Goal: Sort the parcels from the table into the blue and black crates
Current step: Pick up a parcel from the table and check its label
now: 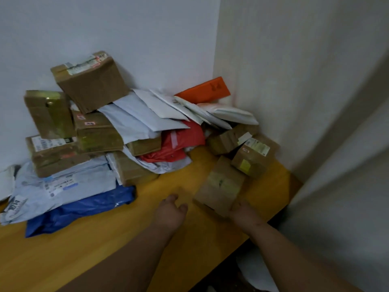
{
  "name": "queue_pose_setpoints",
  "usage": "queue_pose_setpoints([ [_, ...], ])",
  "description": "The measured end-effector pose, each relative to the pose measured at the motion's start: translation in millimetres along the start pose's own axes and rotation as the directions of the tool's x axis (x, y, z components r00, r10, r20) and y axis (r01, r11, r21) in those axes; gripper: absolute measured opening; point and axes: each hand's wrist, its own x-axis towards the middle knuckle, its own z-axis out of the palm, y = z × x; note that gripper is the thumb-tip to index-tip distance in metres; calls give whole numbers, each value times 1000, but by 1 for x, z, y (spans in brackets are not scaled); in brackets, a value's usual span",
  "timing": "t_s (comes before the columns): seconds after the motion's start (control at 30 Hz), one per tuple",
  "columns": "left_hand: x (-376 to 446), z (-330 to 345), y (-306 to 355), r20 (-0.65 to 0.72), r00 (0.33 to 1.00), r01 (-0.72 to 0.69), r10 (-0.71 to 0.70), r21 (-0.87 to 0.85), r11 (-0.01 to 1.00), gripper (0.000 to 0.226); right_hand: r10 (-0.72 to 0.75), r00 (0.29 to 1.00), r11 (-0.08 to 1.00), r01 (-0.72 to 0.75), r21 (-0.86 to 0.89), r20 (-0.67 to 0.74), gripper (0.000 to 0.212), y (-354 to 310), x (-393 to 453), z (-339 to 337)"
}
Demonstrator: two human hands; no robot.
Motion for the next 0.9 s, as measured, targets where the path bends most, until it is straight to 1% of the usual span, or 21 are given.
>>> queue_pose_setpoints([
  [0.1, 15, 32, 29, 45, 999, 8, -6, -42, 999, 59, 18, 997, 1000, -19, 15, 81, 52, 2, 17, -23],
  [0.17, 23, 49, 43, 48, 999, -6, 10, -69, 998, 56, 18, 992, 999, -23, 40, 128, 42, 3, 34, -27],
  [0.2, 27, 56, 47, 42, 999, -5, 8, -77, 997, 56, 13, 992, 998, -19, 53, 125, 43, 8, 46, -26],
  [0.27, 35, 65, 48, 41, 999, 11, -7, -81, 997, 59, 43, 989, 990, -61, 127, 139, 63, 25, 76, -20],
  [0.3, 38, 67, 47, 46, 999, 27, -23, -81, 996, 61, 67, 987, 980, -93, 178, 146, 63, 31, 86, -17],
  [0.33, 40, 67, 46, 52, 998, 46, -42, -75, 996, 64, 87, 984, 969, -120, 214, 158, 58, 34, 93, -13],
  [0.43, 42, 67, 41, 53, 991, 125, -121, -67, 990, 74, 150, 970, 936, -201, 289, 191, 53, 27, 88, -9],
  [0.57, 29, 65, 22, 42, 970, 240, -240, 3, 971, 61, 161, 954, 925, -235, 299, 252, 42, 22, 76, 4],
  [0.67, 10, 62, -3, 51, 949, 314, -312, -31, 949, 63, 128, 951, 941, -206, 268, 281, 44, 19, 64, 17],
  [0.73, -3, 60, -18, 42, 941, 338, -336, -77, 938, 69, 113, 950, 945, -194, 263, 292, 49, 15, 54, 25],
  [0.83, -21, 55, -38, 6, 943, 330, -331, -113, 937, 86, 80, 957, 952, -157, 262, 280, 55, 9, 35, 39],
  [0.9, -32, 51, -50, 1, 947, 312, -320, -224, 923, 105, 65, 960, 958, -137, 252, 274, 60, 6, 19, 49],
])
